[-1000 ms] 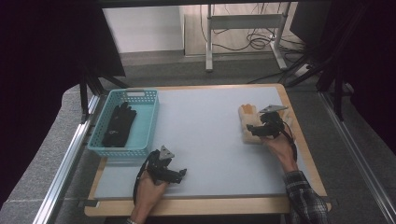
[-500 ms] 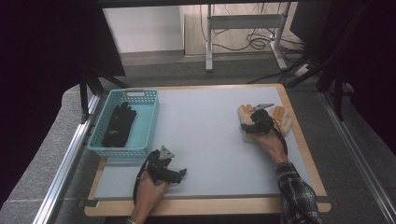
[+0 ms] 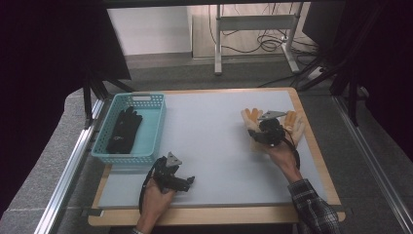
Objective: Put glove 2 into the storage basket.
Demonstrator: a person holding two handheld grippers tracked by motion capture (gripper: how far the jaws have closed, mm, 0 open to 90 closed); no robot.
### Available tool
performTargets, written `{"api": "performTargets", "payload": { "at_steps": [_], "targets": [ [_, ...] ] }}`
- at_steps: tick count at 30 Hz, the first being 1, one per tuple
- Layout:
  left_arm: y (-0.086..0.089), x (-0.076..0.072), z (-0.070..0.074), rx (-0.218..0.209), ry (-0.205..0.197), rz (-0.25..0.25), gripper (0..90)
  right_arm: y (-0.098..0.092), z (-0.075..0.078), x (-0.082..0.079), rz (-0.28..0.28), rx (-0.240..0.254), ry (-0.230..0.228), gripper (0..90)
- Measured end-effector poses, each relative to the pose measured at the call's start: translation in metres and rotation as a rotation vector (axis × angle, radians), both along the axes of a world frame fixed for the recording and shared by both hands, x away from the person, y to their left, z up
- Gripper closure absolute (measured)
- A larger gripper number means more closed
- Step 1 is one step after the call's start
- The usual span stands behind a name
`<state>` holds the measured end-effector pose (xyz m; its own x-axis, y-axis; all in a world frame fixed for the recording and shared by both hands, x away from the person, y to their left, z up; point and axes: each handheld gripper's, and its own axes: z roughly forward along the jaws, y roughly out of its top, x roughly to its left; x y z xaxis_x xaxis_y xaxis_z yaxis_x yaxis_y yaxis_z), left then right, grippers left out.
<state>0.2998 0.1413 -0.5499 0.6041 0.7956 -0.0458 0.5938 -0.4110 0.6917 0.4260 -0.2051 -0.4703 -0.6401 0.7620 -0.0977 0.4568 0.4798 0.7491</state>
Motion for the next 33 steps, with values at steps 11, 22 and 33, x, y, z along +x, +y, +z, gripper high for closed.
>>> {"api": "performTargets", "payload": {
  "at_steps": [11,22,33],
  "targets": [
    [0.000,0.000,0.000,-0.003,-0.003,0.002,1.2,0.055,-0.024,-0.056,0.105,0.025,0.031,58.2],
    [0.000,0.000,0.000,0.001,-0.002,-0.001,1.2,0.028,-0.016,-0.062,0.111,0.072,0.055,42.0],
    [0.000,0.000,0.000,-0.007,-0.003,0.005,1.2,-0.001,-0.050,-0.078,0.110,0.024,0.126,72.9]
  ]
}}
